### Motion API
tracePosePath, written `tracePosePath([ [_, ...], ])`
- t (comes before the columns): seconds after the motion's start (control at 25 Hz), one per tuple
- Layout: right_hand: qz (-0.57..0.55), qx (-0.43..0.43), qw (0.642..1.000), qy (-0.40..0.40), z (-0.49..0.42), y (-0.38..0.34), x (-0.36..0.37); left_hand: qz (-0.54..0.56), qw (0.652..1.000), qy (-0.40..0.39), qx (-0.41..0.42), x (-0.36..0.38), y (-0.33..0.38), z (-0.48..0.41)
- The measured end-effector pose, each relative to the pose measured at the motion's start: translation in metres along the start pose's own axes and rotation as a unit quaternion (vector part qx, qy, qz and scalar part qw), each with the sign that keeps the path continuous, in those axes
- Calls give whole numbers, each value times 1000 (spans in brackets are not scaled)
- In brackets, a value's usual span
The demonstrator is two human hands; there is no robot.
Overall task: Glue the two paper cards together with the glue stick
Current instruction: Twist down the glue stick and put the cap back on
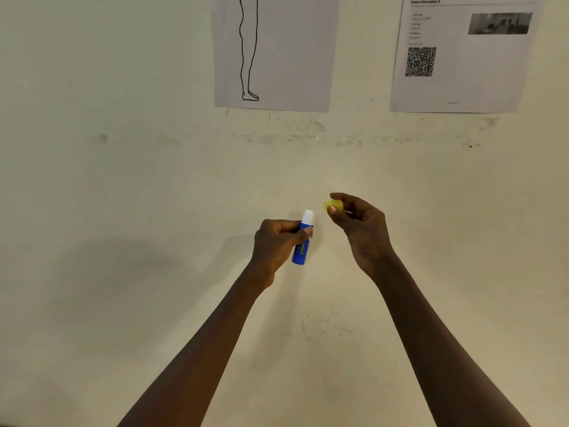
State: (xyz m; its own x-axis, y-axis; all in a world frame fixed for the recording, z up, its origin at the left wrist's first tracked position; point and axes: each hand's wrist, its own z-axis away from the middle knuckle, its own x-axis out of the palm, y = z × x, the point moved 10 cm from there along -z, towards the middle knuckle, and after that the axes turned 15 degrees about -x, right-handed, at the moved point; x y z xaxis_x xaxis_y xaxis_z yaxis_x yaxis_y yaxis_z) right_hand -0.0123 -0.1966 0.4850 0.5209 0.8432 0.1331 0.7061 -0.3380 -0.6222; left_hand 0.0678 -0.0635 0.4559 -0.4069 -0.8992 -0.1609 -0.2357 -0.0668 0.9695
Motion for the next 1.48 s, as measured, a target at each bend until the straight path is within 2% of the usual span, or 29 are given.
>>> tracePosePath([
  [0.28, 123, -25, 984, -124, -9, -7, 22, -54, 998, 9, 32, 0, 7, 2],
  [0.52, 139, -45, 974, -175, -10, -15, 33, -73, 997, 16, 30, -1, 7, 1],
  [0.72, 226, -44, 941, -248, -8, -10, 43, -96, 994, 20, 45, -3, 10, 0],
  [1.08, 291, -85, 918, -256, -13, -14, 47, -148, 985, 56, 63, -3, 19, 4],
  [1.48, 277, -84, 924, -249, -10, -7, 44, -165, 981, 79, 61, -1, 18, 6],
])
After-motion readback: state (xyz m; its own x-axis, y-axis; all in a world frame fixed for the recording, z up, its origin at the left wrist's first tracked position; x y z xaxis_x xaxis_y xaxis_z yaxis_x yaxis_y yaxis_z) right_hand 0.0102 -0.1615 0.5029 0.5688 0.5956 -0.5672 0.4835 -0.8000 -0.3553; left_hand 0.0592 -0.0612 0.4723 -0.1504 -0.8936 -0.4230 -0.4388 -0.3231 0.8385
